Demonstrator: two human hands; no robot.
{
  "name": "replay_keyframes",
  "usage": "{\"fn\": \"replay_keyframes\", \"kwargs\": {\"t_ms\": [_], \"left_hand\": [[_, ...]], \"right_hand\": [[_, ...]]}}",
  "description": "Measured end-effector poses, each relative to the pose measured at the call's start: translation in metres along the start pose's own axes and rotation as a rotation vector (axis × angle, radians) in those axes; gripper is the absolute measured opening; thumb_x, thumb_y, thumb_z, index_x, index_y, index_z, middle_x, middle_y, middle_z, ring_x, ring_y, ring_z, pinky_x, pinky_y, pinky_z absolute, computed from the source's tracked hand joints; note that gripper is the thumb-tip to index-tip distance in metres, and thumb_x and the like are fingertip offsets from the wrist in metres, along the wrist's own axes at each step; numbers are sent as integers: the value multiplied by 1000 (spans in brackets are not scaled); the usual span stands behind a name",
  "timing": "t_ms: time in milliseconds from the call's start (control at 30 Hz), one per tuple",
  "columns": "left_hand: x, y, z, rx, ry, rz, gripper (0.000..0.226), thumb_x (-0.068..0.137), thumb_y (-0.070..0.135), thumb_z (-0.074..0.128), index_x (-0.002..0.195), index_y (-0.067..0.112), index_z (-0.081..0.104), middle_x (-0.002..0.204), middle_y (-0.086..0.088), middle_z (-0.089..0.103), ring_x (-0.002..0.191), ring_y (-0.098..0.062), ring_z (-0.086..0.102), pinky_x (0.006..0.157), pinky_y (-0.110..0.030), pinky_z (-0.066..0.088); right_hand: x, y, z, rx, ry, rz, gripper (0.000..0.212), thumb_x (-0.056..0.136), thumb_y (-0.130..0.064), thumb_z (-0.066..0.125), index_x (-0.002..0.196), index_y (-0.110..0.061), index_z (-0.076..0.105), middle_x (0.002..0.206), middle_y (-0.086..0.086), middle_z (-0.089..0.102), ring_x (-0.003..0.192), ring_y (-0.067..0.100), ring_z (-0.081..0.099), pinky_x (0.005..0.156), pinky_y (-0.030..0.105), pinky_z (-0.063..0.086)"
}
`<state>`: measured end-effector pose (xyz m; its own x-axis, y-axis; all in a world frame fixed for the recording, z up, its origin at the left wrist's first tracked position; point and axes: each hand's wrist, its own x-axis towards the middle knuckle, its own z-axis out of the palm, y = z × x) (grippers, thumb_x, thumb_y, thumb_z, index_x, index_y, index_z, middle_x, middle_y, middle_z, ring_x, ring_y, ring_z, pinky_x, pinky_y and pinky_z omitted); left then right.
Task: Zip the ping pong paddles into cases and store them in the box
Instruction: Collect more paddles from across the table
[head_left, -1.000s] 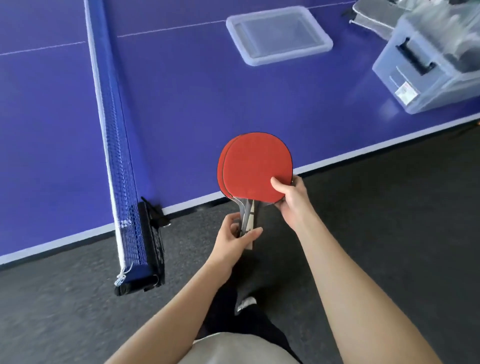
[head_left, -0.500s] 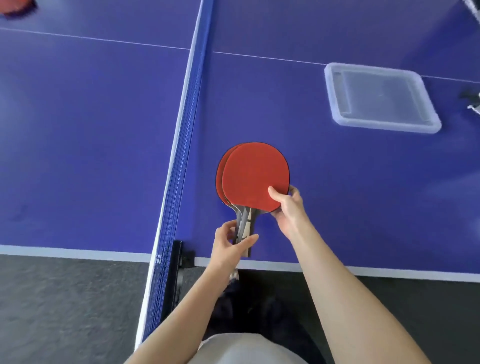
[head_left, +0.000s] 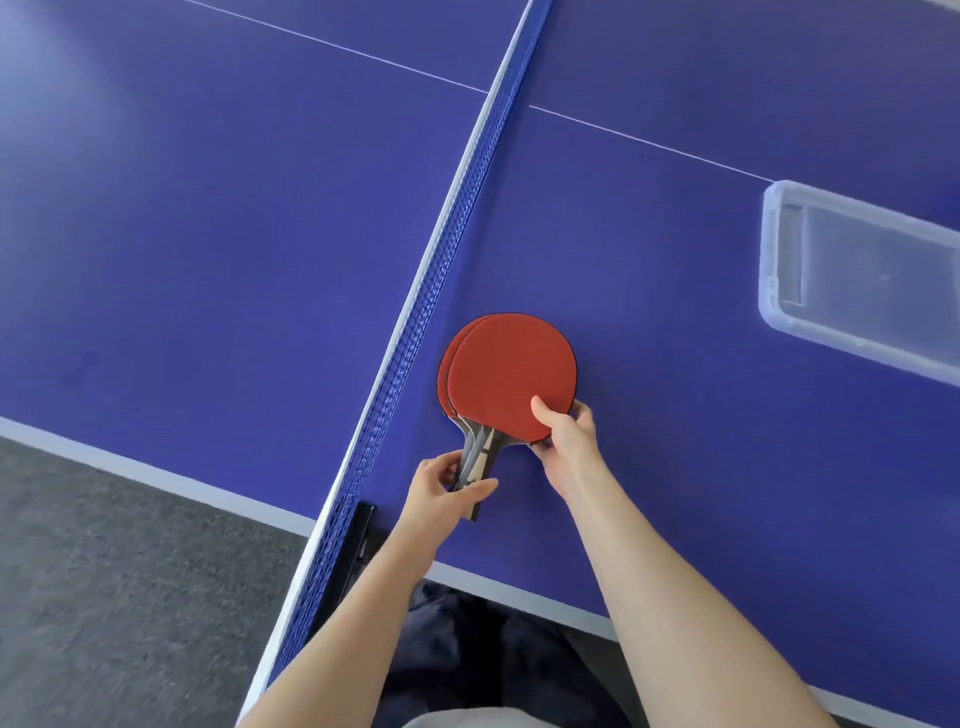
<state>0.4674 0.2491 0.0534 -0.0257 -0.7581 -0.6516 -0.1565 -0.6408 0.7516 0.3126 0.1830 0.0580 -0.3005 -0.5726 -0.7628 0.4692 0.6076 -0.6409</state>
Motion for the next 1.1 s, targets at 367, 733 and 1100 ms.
{"fn": "replay_keyframes", "kwargs": {"t_ms": [367,733,1100], "left_hand": [[8,-15,1,59,148,5,41,73,18,82,108,17,62,111,-6,60,93,-10,57,58,-7,47],[10,-18,6,224,193,66,41,76,21,80,111,13,61,110,-2,47,85,-2,51,68,-7,39],[7,-14,7,251,151,45,53,78,25,79,123,11,55,113,-1,43,89,-3,50,73,-9,38]], "right_hand": [[16,11,4,-307,49,-52,40,86,-23,70,115,-17,45,117,3,58,103,21,60,85,33,51],[21,8,-4,-506,71,-165,25,83,-26,72,100,-16,57,114,6,61,88,14,60,67,23,46],[13,7,-10,-481,3,-168,45,85,-27,71,122,-18,49,115,-2,59,101,15,58,76,24,46]]}}
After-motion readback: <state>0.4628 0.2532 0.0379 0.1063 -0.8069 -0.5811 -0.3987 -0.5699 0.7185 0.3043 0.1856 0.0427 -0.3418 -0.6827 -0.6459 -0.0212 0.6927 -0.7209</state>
